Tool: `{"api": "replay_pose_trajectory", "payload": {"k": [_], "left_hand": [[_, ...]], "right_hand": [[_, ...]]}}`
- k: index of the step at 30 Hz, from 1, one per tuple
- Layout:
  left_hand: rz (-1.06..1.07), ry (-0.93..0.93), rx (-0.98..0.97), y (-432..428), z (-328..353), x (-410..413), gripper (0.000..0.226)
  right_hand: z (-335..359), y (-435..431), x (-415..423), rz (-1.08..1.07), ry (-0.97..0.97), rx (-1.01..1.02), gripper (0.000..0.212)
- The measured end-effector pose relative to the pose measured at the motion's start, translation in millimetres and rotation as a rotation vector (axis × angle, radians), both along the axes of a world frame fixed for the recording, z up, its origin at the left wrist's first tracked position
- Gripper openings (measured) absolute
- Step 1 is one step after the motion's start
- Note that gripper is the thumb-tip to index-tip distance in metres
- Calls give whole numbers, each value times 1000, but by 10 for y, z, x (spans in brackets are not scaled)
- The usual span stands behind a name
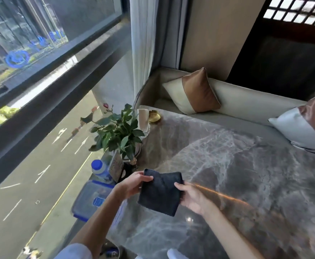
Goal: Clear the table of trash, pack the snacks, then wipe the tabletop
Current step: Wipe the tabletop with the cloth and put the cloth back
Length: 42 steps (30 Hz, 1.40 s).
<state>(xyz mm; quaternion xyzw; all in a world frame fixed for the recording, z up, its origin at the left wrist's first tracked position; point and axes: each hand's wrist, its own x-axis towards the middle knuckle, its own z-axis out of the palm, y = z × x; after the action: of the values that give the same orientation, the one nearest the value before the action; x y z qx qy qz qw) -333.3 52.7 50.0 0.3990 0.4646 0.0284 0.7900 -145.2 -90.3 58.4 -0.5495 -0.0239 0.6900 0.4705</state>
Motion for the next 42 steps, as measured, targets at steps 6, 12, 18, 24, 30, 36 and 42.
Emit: {"api": "replay_pose_trajectory", "payload": {"k": [6,12,18,24,30,36,42], "left_hand": [[-107,159,382,438,-79,242,13],[-246,306,973,938,-89,547,8],[-770,577,1013,817,-579,511,30],[-587,767,881,630,-933,621,26],[-515,961,643,550,-1168,768,51],[-351,1003,489,548,-1285,709,47],[-299,928,525,570,-1326,637,33]], "right_hand": [[-202,501,86,-2,-438,-53,27],[-416,1076,313,30,-857,111,25],[-1039,918,170,358,-1195,-70,37],[-1296,941,74,293,-1168,-280,24],[-1285,1710,259,382,-1334,-119,16],[-1508,2344,246,740,-1387,88,25],[-1660,2535,195,794,-1421,103,17]]}}
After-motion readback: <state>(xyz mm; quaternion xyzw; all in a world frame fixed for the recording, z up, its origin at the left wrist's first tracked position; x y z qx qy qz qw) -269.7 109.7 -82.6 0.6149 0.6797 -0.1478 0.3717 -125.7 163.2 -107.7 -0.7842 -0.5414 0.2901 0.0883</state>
